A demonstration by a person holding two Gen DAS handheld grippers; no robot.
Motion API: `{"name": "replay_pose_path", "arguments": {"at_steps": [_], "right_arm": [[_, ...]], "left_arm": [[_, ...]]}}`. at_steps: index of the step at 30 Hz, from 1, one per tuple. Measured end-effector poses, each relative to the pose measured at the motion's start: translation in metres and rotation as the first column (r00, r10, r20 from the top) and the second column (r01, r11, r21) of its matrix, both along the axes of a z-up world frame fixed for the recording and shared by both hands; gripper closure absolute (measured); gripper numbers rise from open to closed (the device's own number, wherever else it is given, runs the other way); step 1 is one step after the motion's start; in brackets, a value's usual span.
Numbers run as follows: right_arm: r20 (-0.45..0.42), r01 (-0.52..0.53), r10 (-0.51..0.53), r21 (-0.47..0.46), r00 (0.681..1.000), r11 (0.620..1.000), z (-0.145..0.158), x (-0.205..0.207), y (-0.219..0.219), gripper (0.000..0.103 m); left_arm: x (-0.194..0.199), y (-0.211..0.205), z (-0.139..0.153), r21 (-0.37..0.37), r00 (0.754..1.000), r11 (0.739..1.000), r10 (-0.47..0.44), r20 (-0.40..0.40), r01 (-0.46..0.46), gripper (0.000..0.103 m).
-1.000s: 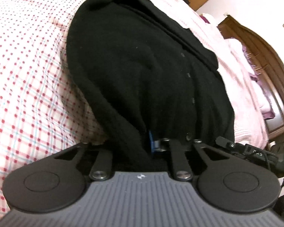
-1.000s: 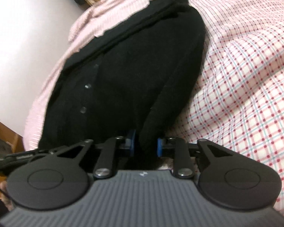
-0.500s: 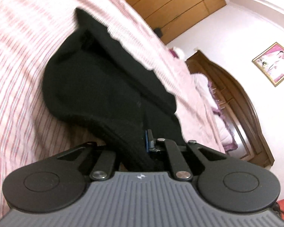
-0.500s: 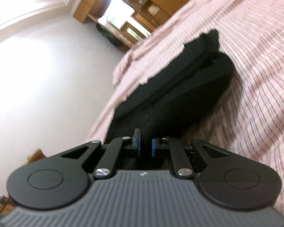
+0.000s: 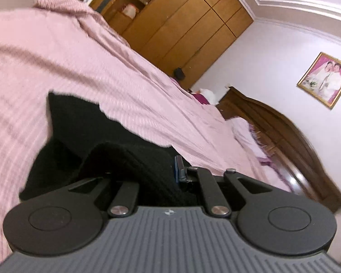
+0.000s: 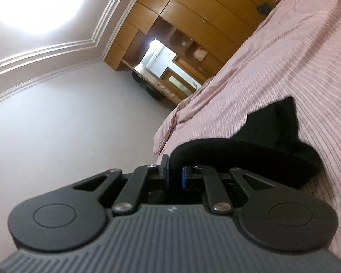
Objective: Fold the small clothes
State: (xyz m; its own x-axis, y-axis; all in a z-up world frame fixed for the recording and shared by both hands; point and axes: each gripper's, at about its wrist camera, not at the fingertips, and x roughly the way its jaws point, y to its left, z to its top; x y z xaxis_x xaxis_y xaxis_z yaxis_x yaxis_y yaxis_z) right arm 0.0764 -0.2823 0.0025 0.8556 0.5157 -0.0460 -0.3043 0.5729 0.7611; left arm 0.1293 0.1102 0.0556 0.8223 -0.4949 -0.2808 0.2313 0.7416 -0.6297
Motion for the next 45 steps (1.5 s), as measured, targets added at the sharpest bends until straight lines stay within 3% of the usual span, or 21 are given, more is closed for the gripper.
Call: {"name": "replay_pose_path", "arguments": {"at_steps": [12,18,23,28,31,33,34,36,38,43,45], "right_arm": [[0.034,0.093,-0.091,-0.085,0.995,0.992,0.003,0.105,0.007,0.091],[-0.017,0.124,-0.129,-0.165,0.992,0.978,-0.022,0.159,0.015,0.091],[-0.094,0.129,-0.156,-0.246,0.983,0.961,-0.048,0.190,0.022,0.090],[-0.194,0.123,-0.175,-0.252,0.965,0.960,-0.071,0.200,0.019,0.088],[-0.204,0.120,-0.172,-0.244,0.964,0.962,-0.073,0.196,0.018,0.088],[-0.220,0.110,-0.170,-0.261,0.961,0.959,-0.067,0.192,0.018,0.082],[-0.224,0.109,-0.173,-0.272,0.959,0.956,-0.063,0.188,0.018,0.077],[-0.216,0.102,-0.174,-0.309,0.961,0.945,-0.051,0.180,0.014,0.055],[-0.198,0.081,-0.157,-0.348,0.967,0.934,-0.038,0.168,0.012,0.047],[-0.134,0.029,-0.102,-0.461,0.986,0.887,-0.008,0.153,0.006,0.047],[-0.096,0.013,-0.076,-0.533,0.993,0.846,0.002,0.154,0.010,0.047]], "left_arm": [[0.125,-0.005,0.008,0.100,0.997,0.992,0.078,-0.002,-0.078,0.094],[0.198,-0.012,-0.028,0.184,0.990,0.978,0.114,-0.084,-0.097,0.094],[0.229,-0.014,-0.067,0.253,0.976,0.961,0.153,-0.156,-0.111,0.094],[0.238,-0.014,-0.093,0.307,0.970,0.947,0.159,-0.184,-0.097,0.093],[0.239,-0.015,-0.092,0.320,0.971,0.943,0.153,-0.183,-0.089,0.092],[0.237,-0.015,-0.086,0.331,0.969,0.940,0.149,-0.196,-0.078,0.090],[0.234,-0.014,-0.083,0.341,0.968,0.937,0.151,-0.198,-0.077,0.085],[0.225,-0.012,-0.074,0.360,0.970,0.929,0.156,-0.184,-0.081,0.073],[0.207,-0.011,-0.062,0.382,0.973,0.919,0.167,-0.159,-0.096,0.057],[0.182,-0.005,-0.048,0.404,0.977,0.909,0.167,-0.131,-0.101,0.053],[0.173,-0.006,-0.043,0.407,0.981,0.909,0.152,-0.122,-0.090,0.052]]}}
